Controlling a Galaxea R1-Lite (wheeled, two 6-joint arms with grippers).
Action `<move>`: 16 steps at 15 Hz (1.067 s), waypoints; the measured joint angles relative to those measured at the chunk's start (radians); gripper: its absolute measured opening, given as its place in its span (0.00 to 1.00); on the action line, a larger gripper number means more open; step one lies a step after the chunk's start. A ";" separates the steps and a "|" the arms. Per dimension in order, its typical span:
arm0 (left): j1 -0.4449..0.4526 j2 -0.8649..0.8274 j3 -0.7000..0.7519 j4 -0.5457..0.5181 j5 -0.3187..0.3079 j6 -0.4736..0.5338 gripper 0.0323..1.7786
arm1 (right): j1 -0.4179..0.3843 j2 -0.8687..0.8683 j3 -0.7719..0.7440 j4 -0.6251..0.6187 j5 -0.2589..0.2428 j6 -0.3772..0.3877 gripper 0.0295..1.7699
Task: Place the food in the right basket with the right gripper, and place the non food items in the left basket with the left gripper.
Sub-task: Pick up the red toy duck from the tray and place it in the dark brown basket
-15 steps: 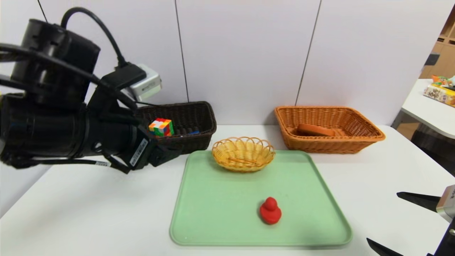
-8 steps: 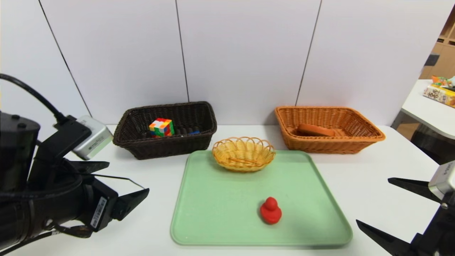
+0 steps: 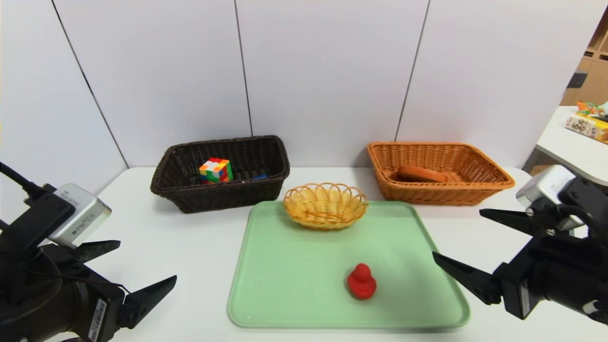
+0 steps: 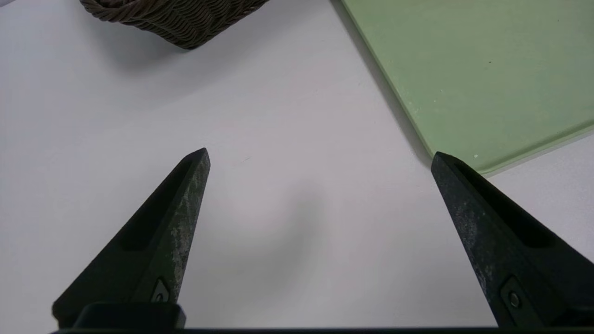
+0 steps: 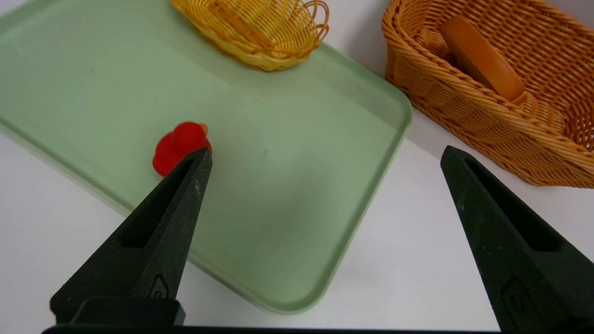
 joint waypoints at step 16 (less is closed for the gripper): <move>0.000 -0.071 0.072 0.001 0.000 -0.012 0.95 | 0.254 0.347 -0.595 0.593 -0.313 0.607 0.96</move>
